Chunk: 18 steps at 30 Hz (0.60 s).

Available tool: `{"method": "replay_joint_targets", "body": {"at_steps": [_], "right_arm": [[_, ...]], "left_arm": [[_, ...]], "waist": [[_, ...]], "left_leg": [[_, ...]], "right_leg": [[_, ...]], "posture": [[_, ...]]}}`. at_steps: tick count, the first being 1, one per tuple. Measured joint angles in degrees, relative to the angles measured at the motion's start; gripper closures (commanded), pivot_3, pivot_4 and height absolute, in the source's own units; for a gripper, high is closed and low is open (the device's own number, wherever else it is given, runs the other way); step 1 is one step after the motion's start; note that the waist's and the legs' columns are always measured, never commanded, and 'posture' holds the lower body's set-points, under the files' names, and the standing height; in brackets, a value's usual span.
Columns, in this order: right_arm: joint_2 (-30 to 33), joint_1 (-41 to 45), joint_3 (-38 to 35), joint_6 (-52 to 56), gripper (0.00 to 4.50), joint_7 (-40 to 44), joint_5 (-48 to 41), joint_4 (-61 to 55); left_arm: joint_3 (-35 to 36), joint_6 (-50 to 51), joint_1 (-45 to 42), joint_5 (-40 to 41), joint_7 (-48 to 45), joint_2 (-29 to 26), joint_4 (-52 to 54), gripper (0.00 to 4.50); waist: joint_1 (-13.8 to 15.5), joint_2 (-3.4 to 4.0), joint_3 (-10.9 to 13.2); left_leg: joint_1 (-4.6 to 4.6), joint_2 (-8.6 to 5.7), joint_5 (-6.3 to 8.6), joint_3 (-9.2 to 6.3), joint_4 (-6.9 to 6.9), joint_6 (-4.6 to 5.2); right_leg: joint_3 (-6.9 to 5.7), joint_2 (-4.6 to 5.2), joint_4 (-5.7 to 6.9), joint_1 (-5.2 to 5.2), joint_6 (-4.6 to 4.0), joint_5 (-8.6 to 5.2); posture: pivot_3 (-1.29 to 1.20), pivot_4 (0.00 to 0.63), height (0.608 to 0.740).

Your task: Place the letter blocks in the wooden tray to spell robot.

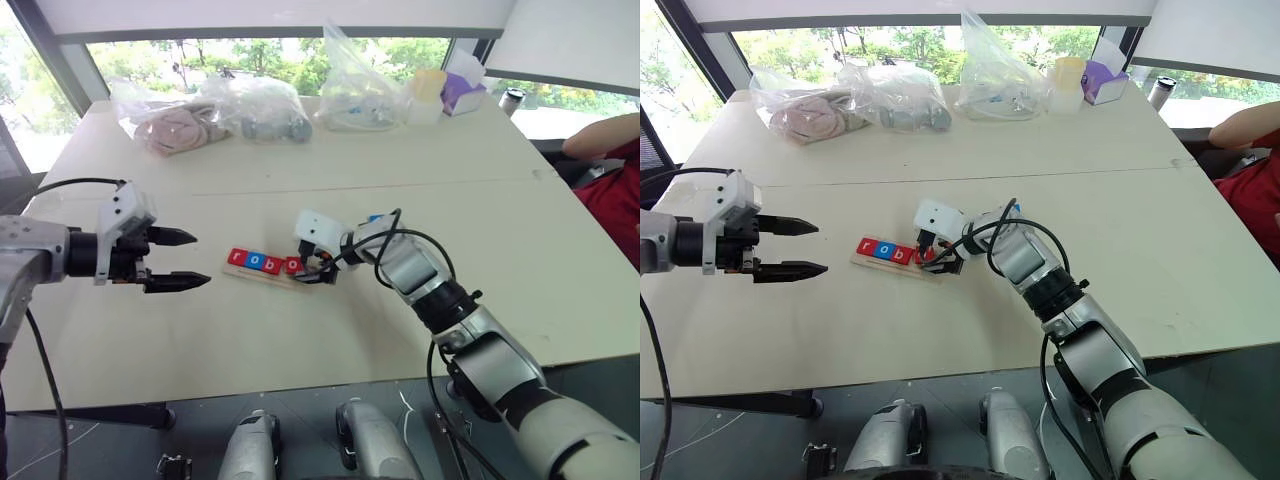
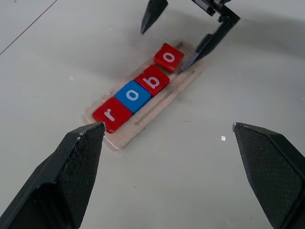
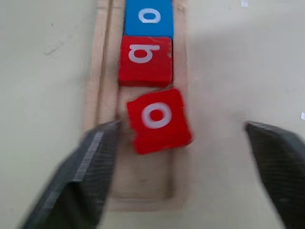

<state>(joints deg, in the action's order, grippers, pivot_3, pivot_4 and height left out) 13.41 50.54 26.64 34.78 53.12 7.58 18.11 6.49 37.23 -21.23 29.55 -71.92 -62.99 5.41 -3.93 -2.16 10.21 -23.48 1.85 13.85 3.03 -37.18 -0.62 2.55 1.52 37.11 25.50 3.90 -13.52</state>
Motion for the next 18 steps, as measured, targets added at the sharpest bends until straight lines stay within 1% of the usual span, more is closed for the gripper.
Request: {"method": "replay_joint_targets", "body": {"at_steps": [3, 8, 11, 13, 15, 18], "right_arm": [[-0.8, 0.9, -0.9, 0.6, 0.05, -0.9, -0.9, 0.1], [-1.7, 4.7, -6.9, 0.8, 0.05, -3.4, -4.2, 0.7], [-1.7, 4.8, -10.1, 1.8, 0.05, -3.3, -7.1, -0.9], [-1.5, 3.8, -11.7, 1.8, 0.05, -3.9, -8.5, -3.3], [-1.1, 1.0, -12.8, -1.0, 0.05, -6.4, -8.5, -6.0], [-0.8, -3.2, -12.9, -5.1, 0.05, -10.2, -7.3, -6.3]], "left_arm": [[0.0, 0.0, 0.2, 0.0, 0.2, 0.2, -0.1, 0.00], [0.0, -0.1, -0.1, -0.1, 0.6, 1.0, -0.8, 0.00], [-0.1, -0.1, -0.8, -0.1, 0.8, 1.3, -0.8, 0.00], [-0.1, 0.0, -1.1, -0.1, 0.8, 1.4, -0.8, 0.00], [-0.1, 0.5, -1.3, 0.6, 0.6, 1.8, -0.5, 0.00], [-0.1, 1.5, -1.3, 1.3, 0.5, 2.1, 0.2, 0.00]], "waist": [[0.0, 0.00, 0.0], [0.1, 0.00, 0.0], [0.2, -0.01, 0.0], [0.2, -0.01, 0.0], [0.2, -0.02, 0.0], [0.1, -0.01, 0.0]], "left_leg": [[0.00, 0.00, 0.00, -0.01, 0.00, 0.00], [0.00, 0.00, 0.00, -0.01, 0.00, 0.00], [0.00, 0.00, 0.00, -0.03, 0.02, 0.00], [0.00, -0.01, 0.00, -0.03, 0.02, 0.00], [0.00, -0.01, 0.00, -0.05, 0.03, 0.00], [0.00, -0.01, 0.00, -0.03, 0.02, 0.00]], "right_leg": [[0.00, 0.00, 0.00, 0.00, 0.00, 0.00], [-0.01, 0.02, 0.00, -0.01, 0.02, 0.01], [-0.02, 0.04, 0.00, -0.02, 0.08, 0.05], [-0.03, 0.05, 0.00, -0.02, 0.09, 0.05], [-0.03, 0.04, -0.01, -0.04, 0.09, 0.05], [-0.02, 0.04, -0.01, -0.03, 0.04, 0.02]], "posture": [[0.00, 0.150, 0.740], [0.00, 0.150, 0.740], [0.00, 0.150, 0.740], [0.00, 0.150, 0.740], [0.00, 0.150, 0.740], [0.00, 0.150, 0.740]]}}
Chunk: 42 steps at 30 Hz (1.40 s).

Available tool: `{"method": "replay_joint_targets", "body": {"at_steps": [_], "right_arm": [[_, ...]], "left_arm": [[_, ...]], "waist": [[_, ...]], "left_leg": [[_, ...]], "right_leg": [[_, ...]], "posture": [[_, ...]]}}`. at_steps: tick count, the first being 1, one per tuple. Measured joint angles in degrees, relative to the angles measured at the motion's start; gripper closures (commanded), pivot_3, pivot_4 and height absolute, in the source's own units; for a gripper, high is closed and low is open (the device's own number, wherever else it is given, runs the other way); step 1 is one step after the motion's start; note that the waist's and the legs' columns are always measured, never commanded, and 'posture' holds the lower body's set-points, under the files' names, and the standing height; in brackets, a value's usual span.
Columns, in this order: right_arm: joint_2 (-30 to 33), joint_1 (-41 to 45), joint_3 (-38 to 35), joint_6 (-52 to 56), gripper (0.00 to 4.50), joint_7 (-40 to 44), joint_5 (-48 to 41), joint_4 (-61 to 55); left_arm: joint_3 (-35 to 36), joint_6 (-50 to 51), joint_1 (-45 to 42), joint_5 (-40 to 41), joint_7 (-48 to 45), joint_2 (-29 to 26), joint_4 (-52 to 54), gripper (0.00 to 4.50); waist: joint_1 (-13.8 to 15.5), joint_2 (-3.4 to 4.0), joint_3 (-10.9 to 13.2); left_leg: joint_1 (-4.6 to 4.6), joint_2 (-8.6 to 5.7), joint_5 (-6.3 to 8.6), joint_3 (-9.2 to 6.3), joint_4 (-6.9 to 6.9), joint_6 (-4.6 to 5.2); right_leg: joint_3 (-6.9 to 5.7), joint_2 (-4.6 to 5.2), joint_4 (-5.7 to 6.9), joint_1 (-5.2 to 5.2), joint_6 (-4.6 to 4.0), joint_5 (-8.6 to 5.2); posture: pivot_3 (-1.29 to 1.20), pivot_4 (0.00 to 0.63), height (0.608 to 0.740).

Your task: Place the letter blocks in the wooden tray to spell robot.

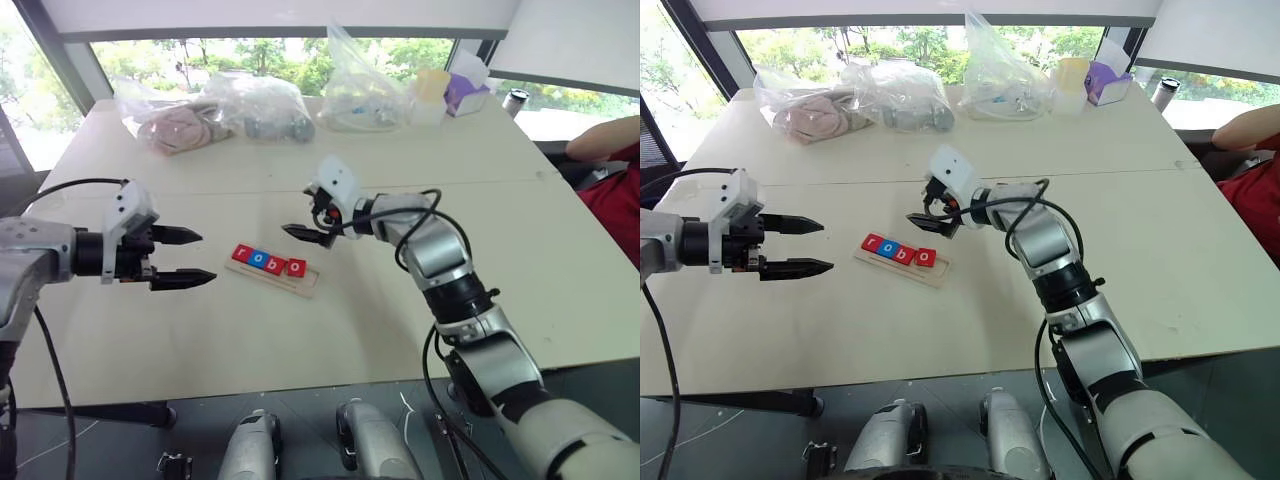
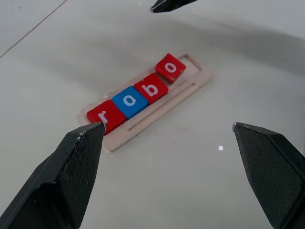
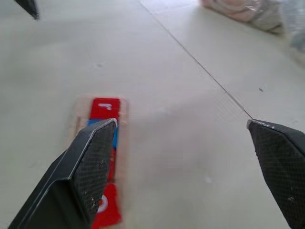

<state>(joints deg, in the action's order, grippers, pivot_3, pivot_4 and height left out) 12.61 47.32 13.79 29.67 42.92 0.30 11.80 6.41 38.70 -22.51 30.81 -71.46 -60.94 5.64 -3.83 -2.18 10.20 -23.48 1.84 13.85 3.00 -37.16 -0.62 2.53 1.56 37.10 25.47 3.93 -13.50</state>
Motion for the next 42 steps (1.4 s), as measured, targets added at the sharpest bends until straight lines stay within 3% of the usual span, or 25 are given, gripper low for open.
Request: {"method": "replay_joint_targets", "body": {"at_steps": [12, 20, 33, 42], "right_arm": [[0.7, -3.0, 4.4, -15.4, 0.05, -1.4, 4.8, 12.9], [0.7, -2.6, 4.8, -18.5, 0.05, 0.0, 5.3, 14.6], [-0.2, -4.2, 5.0, -11.7, 0.05, -0.6, 5.1, 8.2], [4.8, -13.4, 1.5, -2.4, 0.05, -3.6, 5.1, -12.2]], "left_arm": [[-1.2, 1.3, -1.8, 0.4, 0.2, 0.5, 0.3, 0.00], [-1.1, 2.4, -1.5, 0.9, 0.8, 0.5, 1.6, 0.00], [-1.2, 2.2, -0.6, 0.9, 1.7, 0.9, 1.7, 0.00], [-1.1, 2.2, -0.1, 0.9, 1.6, 0.9, 1.8, 0.00]], "waist": [[-0.1, 0.00, 0.0], [-0.1, 0.00, 0.0], [-0.1, 0.00, 0.0], [0.7, 0.00, 0.0]], "left_leg": [[0.03, 0.00, 0.00, 0.01, -0.01, 0.00], [0.08, 0.01, 0.00, -0.01, -0.01, 0.00], [0.07, 0.01, 0.00, -0.01, -0.01, 0.00], [0.05, 0.00, 0.00, -0.01, -0.01, 0.00]], "right_leg": [[0.02, -0.05, 0.01, -0.02, 0.03, 0.02], [0.02, -0.06, 0.03, -0.05, 0.04, 0.02], [0.02, -0.05, 0.03, -0.04, 0.03, 0.02], [0.02, -0.03, 0.01, -0.04, -0.08, -0.06]], "posture": [[0.00, 0.150, 0.740], [0.00, 0.150, 0.740], [0.00, 0.150, 0.740], [0.00, 0.150, 0.740]]}}
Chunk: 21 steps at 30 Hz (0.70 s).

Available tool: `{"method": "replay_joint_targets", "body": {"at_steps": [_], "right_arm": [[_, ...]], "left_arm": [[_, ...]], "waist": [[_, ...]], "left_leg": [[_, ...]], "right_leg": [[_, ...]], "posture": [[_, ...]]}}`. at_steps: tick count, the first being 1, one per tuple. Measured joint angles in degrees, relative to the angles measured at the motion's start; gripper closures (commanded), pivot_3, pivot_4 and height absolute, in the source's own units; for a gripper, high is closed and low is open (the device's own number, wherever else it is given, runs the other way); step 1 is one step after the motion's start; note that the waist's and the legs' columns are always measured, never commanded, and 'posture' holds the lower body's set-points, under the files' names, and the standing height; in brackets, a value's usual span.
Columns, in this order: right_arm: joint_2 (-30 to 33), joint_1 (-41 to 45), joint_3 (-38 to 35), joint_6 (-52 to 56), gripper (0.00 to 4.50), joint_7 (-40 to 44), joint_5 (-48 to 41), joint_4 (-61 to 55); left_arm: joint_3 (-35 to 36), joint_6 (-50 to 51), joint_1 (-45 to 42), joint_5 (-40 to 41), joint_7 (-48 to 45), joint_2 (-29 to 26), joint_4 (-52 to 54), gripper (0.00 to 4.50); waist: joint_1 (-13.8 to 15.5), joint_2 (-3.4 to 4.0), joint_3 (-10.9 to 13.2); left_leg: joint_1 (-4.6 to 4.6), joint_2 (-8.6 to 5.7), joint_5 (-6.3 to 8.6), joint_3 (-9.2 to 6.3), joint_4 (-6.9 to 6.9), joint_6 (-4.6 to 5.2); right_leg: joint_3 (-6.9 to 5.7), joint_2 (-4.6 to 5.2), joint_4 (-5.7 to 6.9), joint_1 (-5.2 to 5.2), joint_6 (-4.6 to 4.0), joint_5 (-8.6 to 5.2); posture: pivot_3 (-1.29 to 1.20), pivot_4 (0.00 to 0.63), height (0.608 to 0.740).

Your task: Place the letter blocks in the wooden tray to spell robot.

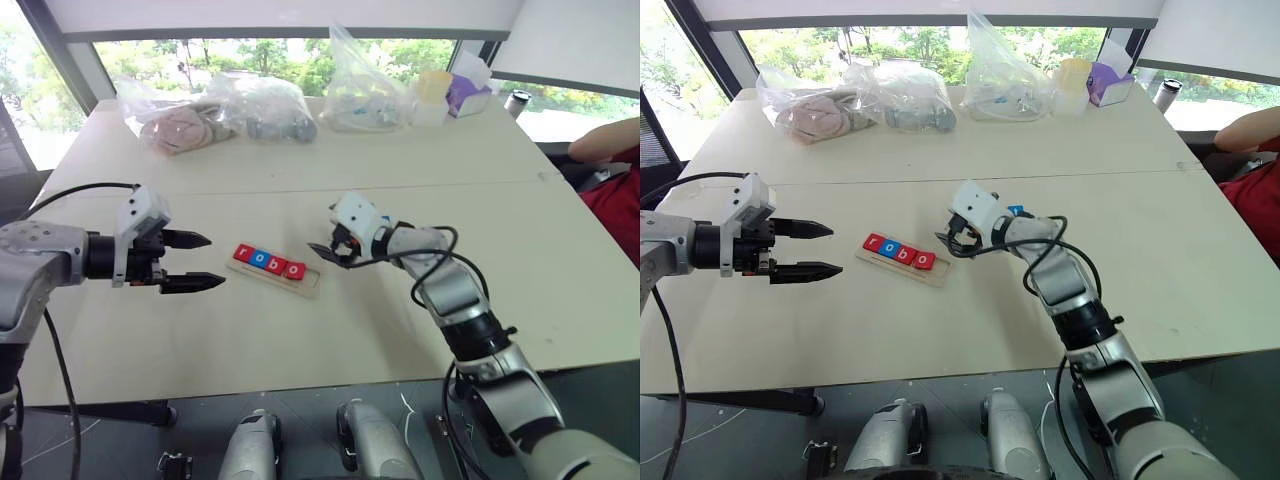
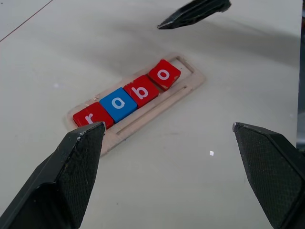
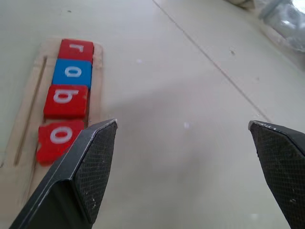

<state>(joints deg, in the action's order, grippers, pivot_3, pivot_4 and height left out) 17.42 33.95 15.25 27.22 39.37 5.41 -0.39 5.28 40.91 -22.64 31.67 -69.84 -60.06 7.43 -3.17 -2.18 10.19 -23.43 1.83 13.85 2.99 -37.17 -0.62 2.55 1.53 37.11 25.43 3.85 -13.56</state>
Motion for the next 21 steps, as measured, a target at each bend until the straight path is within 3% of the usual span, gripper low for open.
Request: {"method": "replay_joint_targets", "body": {"at_steps": [7, 21], "right_arm": [[0.3, -6.5, 3.0, 4.7, 0.05, -1.8, 0.3, -8.6], [-0.9, -4.2, 6.1, -0.6, 0.05, -4.1, 1.4, 0.8]], "left_arm": [[-0.1, 0.1, -1.1, 0.1, -1.1, 0.0, 0.0, 0.00], [-0.6, 0.3, -2.4, 0.0, -2.0, 0.0, 0.1, 0.00]], "waist": [[0.0, 0.00, 0.0], [0.5, 0.00, 0.0]], "left_leg": [[0.03, 0.01, 0.00, 0.02, -0.06, 0.00], [0.02, 0.00, 0.00, 0.05, -0.08, 0.00]], "right_leg": [[0.00, -0.03, 0.01, 0.00, -0.02, -0.01], [0.01, -0.04, 0.00, -0.01, -0.02, -0.01]], "posture": [[0.00, 0.150, 0.740], [0.00, 0.150, 0.740]]}}
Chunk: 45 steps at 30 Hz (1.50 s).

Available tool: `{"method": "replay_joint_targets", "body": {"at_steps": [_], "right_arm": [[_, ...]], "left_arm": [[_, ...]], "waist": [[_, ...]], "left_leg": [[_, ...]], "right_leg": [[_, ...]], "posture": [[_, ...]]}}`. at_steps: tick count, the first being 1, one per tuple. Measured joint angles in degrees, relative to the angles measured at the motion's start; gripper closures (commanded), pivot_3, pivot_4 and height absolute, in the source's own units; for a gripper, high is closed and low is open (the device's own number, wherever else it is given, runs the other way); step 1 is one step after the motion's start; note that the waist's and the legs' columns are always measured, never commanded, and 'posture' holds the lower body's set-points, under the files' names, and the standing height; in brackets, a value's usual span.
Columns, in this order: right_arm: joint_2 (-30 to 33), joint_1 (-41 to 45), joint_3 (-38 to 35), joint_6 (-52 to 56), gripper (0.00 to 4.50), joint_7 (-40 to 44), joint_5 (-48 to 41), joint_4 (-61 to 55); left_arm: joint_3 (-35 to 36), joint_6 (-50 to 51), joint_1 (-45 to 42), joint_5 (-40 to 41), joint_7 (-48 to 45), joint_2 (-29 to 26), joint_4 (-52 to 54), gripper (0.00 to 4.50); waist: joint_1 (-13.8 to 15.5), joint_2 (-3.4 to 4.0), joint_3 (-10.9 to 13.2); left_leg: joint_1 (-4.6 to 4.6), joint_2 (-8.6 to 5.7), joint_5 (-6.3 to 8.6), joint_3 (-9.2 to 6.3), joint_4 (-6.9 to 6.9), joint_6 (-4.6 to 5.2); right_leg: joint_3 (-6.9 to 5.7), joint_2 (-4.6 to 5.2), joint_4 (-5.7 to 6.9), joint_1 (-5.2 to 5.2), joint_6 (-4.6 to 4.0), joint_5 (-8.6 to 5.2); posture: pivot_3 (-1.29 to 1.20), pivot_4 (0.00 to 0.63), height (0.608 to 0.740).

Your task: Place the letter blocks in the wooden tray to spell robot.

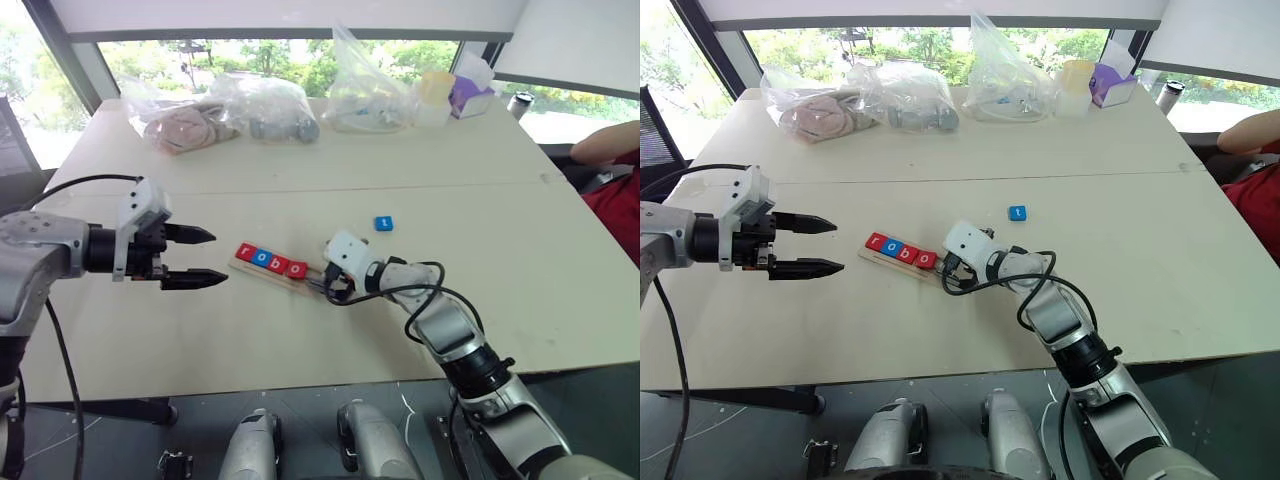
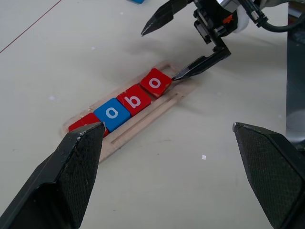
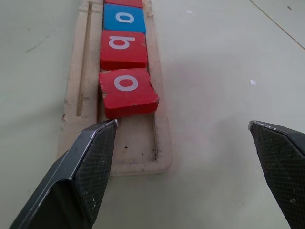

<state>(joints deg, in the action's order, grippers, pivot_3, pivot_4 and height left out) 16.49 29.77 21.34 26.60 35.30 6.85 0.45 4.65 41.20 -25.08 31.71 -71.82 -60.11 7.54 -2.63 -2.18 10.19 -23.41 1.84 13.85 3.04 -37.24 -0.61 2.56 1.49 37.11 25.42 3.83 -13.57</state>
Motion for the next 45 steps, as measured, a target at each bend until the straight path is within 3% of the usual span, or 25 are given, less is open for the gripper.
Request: {"method": "replay_joint_targets", "body": {"at_steps": [9, 18, 22, 29, 35, 40, 43, 45], "right_arm": [[-2.4, 2.2, 0.3, -0.8, 0.05, -0.2, 0.3, 1.1], [8.5, -1.0, -0.9, 5.3, 0.05, 5.6, 0.1, -12.0], [8.8, -1.4, -7.2, 9.3, 0.05, 2.9, -1.5, -13.1], [-0.7, 5.0, -22.3, 15.8, 0.05, -11.0, -5.9, -0.5], [-6.7, 9.9, -28.1, 18.5, 0.05, -20.2, -8.2, 13.6], [-8.0, 14.3, -28.7, 10.4, 0.05, -24.5, -8.2, 26.9], [-7.7, 16.6, -28.6, 4.1, 0.83, -25.9, -8.1, 34.0], [-7.5, 16.8, -28.4, 1.1, 1.80, -25.8, -8.1, 36.4]], "left_arm": [[0.0, 0.7, 0.8, 0.0, 0.9, 0.0, 0.5, 0.00], [0.1, 0.5, 0.9, 0.0, 0.9, 0.0, 0.4, 0.00], [-0.6, 0.3, 0.1, 0.0, 0.8, 0.4, 0.4, 0.00], [-1.6, 0.4, -3.0, 0.1, 0.8, 2.1, -0.3, 0.00], [-0.8, 2.5, -6.0, 2.4, 2.0, 3.7, -0.3, 0.00], [2.1, 3.3, -7.8, 3.3, 3.5, 2.7, -2.2, 0.00], [2.4, 3.3, -6.0, 3.2, 3.6, 2.2, -2.5, 0.00], [2.4, 3.3, -5.6, 3.2, 3.7, 2.1, -2.5, 0.00]], "waist": [[0.1, 0.00, 0.0], [0.1, 0.00, 0.0], [0.2, 0.00, 0.0], [0.0, -0.02, 0.0], [0.0, 0.00, 0.0], [-0.5, -0.01, 0.0], [-1.0, -0.04, 0.0], [-1.2, -0.05, 0.0]], "left_leg": [[-0.01, 0.00, 0.00, -0.02, 0.00, 0.00], [-0.02, -0.01, 0.00, -0.01, -0.03, 0.00], [0.00, -0.01, 0.00, -0.03, -0.03, 0.00], [-0.01, -0.01, 0.00, 0.00, -0.01, 0.00], [-0.03, -0.01, 0.00, -0.02, 0.03, 0.00], [0.03, -0.02, 0.00, -0.01, 0.03, 0.00], [0.04, -0.01, 0.00, -0.05, 0.02, 0.00], [0.04, -0.02, 0.00, -0.06, 0.01, 0.00]], "right_leg": [[0.00, 0.00, 0.00, 0.00, 0.00, 0.00], [0.00, 0.02, -0.01, -0.01, 0.02, -0.01], [0.00, -0.03, 0.03, -0.01, 0.01, -0.01], [0.02, -0.03, 0.01, -0.01, 0.03, 0.03], [0.03, -0.01, 0.00, -0.01, 0.12, 0.08], [0.06, -0.01, 0.00, -0.05, 0.15, 0.09], [0.06, 0.00, -0.01, -0.10, 0.15, 0.09], [0.06, 0.01, -0.01, -0.12, 0.16, 0.10]], "posture": [[0.00, 0.150, 0.740], [0.00, 0.150, 0.740], [0.00, 0.150, 0.740], [0.00, 0.150, 0.740], [0.00, 0.150, 0.740], [0.00, 0.150, 0.740], [0.00, 0.150, 0.740], [0.00, 0.150, 0.740]]}}
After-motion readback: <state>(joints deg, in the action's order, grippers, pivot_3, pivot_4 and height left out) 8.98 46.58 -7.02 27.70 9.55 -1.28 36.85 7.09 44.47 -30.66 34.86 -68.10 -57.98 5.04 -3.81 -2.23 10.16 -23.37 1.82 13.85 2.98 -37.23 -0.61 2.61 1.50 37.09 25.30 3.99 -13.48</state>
